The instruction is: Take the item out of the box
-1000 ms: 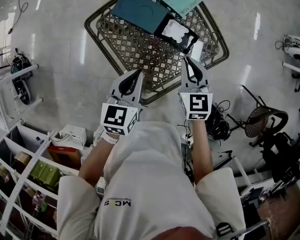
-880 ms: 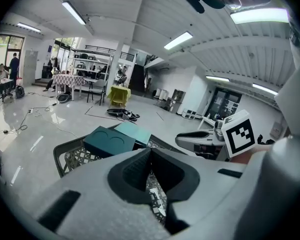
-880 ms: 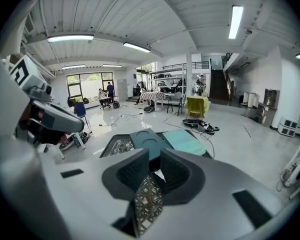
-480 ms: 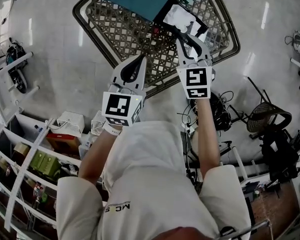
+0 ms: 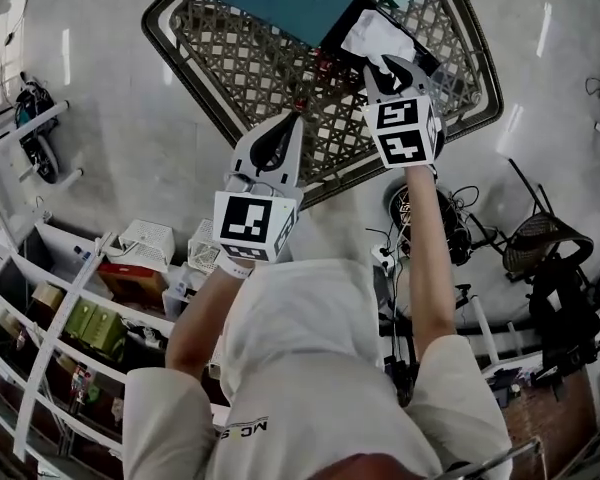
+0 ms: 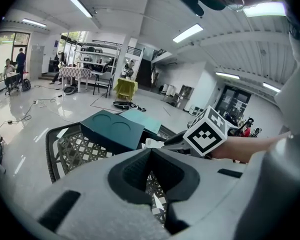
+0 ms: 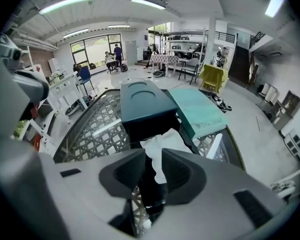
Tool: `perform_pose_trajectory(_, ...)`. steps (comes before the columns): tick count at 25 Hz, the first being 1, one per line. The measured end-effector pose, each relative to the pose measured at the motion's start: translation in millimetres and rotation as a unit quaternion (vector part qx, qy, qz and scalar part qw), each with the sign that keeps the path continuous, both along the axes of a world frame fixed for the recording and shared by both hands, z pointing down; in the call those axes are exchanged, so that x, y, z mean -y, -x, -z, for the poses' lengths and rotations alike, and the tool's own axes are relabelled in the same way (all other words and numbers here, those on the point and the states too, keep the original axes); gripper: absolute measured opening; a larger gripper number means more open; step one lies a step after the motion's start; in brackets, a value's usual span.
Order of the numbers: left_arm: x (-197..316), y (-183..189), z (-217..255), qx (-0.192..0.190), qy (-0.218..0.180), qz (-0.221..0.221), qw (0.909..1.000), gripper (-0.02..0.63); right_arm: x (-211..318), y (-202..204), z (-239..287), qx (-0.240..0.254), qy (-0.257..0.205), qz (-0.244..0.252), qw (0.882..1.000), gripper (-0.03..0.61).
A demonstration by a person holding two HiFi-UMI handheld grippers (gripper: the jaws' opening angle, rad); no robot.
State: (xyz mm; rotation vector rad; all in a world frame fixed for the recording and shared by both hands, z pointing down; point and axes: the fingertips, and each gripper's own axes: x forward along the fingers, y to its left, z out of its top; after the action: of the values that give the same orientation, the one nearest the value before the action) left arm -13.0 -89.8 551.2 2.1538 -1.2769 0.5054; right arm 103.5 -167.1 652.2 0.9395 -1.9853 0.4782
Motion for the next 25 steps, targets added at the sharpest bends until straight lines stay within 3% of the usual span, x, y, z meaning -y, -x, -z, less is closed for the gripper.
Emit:
perform_pose_trajectory(14,3,12,-21,0.005,0.018,0.014,0.9997,0.025,20,2,-55,-0.035,0.076,0.014,0.996,0.133)
perform_pose_trajectory(20,5,12,-20,0.005,0.017,0.008,0.9998,0.025,19,-2,-64,-0.034,0.095,-0.004,0.995,0.099)
perform_pose_trajectory(25,6,13,-20,0.005,0.015,0.007,0.9999,0.026,22,0,-65,-0.041,0.093,0.013,0.995,0.05)
